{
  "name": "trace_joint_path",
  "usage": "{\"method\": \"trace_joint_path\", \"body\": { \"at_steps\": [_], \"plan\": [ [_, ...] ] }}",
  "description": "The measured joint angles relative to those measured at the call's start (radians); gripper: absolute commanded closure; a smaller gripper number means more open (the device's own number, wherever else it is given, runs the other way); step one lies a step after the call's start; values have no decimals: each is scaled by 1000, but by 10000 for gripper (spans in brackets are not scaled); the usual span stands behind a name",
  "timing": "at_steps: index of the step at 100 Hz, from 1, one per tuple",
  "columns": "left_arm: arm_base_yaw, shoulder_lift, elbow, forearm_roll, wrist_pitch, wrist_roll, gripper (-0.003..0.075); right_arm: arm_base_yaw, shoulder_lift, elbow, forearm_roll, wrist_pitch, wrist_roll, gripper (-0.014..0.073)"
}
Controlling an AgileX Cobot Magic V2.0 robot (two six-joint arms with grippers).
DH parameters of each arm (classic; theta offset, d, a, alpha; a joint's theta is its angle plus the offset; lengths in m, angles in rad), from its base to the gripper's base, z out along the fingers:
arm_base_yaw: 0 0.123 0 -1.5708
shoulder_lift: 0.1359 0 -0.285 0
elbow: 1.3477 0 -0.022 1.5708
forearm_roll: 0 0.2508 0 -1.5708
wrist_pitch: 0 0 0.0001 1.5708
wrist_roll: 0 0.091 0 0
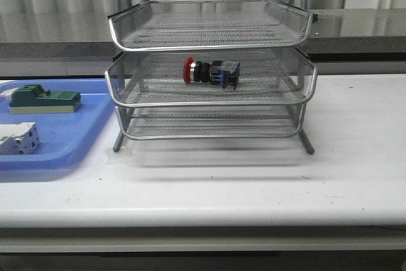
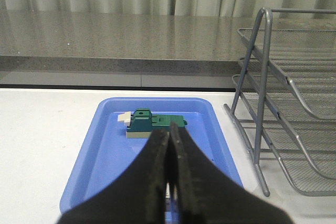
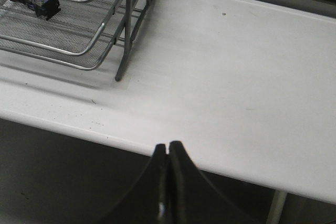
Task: Place button on rack with both arms
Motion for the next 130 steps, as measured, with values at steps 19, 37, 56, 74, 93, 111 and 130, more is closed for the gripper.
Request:
{"method": "trace_joint_path", "body": {
  "at_steps": [19,37,56,74,93,111,130],
  "plan": [
    [0,0,0,0,0,0,740,0,0,0,0,0,0,654],
    [0,0,0,0,0,0,740,-2,-4,13,-2,-18,0,654],
    [0,0,0,0,0,0,740,-56,-38,104,10,-152,0,654],
    [0,0,0,0,0,0,740,-177,-103,223,101,-281,-10,654],
    [0,0,0,0,0,0,740,-316,-195,352,242,-420,-120,654],
    [0,0,0,0,0,0,740,-426,-296,466,343,-533,-173,654],
    [0,0,0,0,0,0,740,-471,-361,551,359,-590,-179,654]
  ]
}}
